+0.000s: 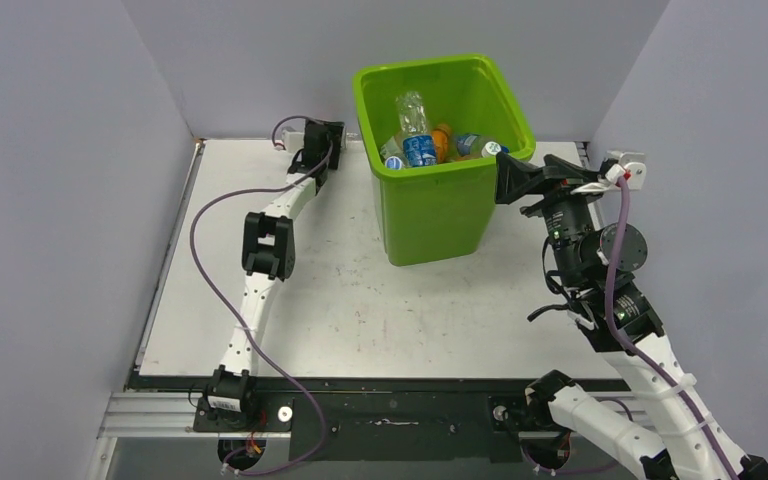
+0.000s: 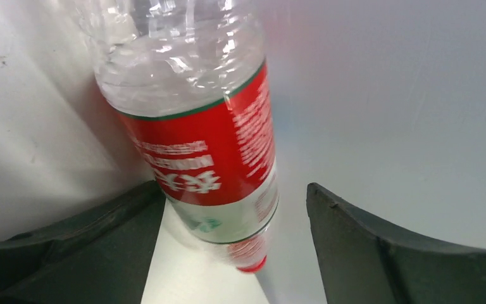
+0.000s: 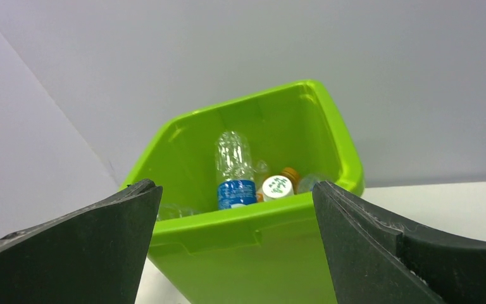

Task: Put the plastic bottles in the bin
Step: Pick up the plastic bottle from the corner of the board.

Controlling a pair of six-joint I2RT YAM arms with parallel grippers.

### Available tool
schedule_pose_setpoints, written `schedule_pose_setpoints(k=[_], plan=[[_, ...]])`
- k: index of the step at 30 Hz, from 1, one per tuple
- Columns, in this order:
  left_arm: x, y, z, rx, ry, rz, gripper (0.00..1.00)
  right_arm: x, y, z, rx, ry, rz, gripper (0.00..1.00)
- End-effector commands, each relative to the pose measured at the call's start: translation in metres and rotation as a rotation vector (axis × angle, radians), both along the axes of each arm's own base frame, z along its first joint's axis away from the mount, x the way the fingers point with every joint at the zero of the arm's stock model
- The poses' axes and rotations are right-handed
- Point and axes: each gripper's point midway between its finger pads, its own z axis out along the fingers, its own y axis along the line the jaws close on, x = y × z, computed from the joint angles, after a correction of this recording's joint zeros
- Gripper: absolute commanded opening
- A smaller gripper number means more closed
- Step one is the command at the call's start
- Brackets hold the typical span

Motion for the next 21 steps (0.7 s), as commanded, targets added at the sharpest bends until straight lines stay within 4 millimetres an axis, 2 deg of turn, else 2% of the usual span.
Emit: schedule_pose_setpoints(k=[1,9,10,11,13,14,16,18,21], plan=[[-0.006,-0.002,-0.064,0.019,0.091,0.019,0.76,0.000,-0.014,-0.004,-0.038,-0.005,-0.075,0.93],[-0.001,-0.005,-0.075,-0.014,0.053,0.036,0.48,0.003,-0.017,-0.011,-0.075,0.000,-0.111,0.93],[0.000,-0.003,-0.079,-0.020,0.056,0.042,0.48,0.004,-0.017,-0.012,-0.077,0.001,-0.117,0.93],[0.000,-0.003,-0.079,-0.022,0.056,0.047,0.54,0.005,-0.018,-0.013,-0.081,0.003,-0.122,0.93],[0.000,0.001,-0.078,-0.023,0.056,0.064,0.71,0.006,-0.018,-0.015,-0.084,0.006,-0.127,0.93],[0.002,0.003,-0.074,-0.021,0.041,0.079,0.76,0.006,-0.017,-0.015,-0.086,0.007,-0.127,0.93],[0.005,0.006,-0.070,-0.032,0.011,0.098,0.76,0.007,-0.017,-0.015,-0.090,0.008,-0.129,0.93],[0.009,0.006,-0.065,-0.041,-0.011,0.106,0.68,0.008,-0.018,-0.016,-0.094,0.010,-0.136,0.92],[0.008,0.006,-0.072,-0.043,-0.008,0.105,0.51,0.009,-0.020,-0.019,-0.102,0.016,-0.149,0.92]])
